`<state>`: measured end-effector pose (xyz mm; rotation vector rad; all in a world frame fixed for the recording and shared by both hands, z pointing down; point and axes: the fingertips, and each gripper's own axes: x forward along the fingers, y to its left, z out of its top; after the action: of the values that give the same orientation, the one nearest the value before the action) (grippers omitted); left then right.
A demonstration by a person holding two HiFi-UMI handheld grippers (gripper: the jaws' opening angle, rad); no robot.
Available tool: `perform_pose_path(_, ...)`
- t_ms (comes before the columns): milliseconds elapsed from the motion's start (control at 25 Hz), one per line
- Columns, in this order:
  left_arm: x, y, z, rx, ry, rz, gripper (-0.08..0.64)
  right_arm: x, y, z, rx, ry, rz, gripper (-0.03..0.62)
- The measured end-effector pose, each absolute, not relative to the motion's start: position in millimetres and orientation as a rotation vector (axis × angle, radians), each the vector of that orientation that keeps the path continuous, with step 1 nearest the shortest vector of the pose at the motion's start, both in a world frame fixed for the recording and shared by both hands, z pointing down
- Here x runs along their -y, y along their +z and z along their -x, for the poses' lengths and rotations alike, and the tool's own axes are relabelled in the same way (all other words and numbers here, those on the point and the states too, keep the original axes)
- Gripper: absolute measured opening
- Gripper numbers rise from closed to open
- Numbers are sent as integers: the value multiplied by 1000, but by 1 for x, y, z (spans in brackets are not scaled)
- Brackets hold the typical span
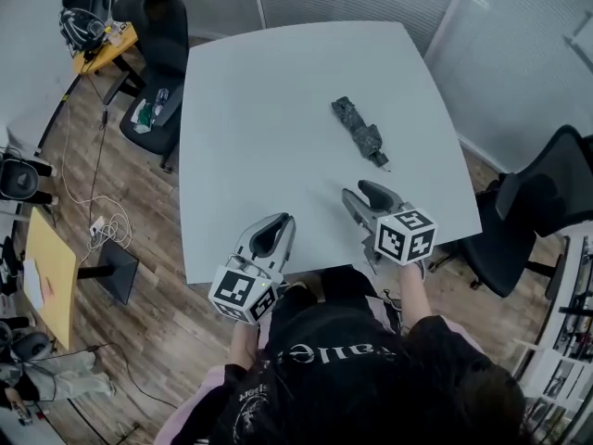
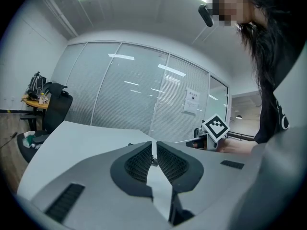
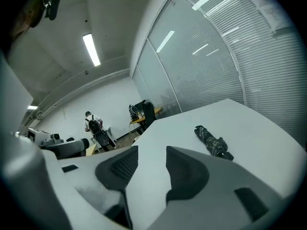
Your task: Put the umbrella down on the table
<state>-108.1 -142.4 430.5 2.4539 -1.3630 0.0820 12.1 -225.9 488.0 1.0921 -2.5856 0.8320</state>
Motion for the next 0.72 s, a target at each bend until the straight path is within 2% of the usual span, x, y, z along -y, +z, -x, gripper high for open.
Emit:
perform_pose_path(160, 118, 430, 119, 1343, 88, -2473, 34, 195, 481, 5, 2607, 867, -1123, 139)
perform_pose_path(720, 43, 440, 154, 1242, 97, -2515, 34, 93, 479, 52, 2609, 913, -1150, 69)
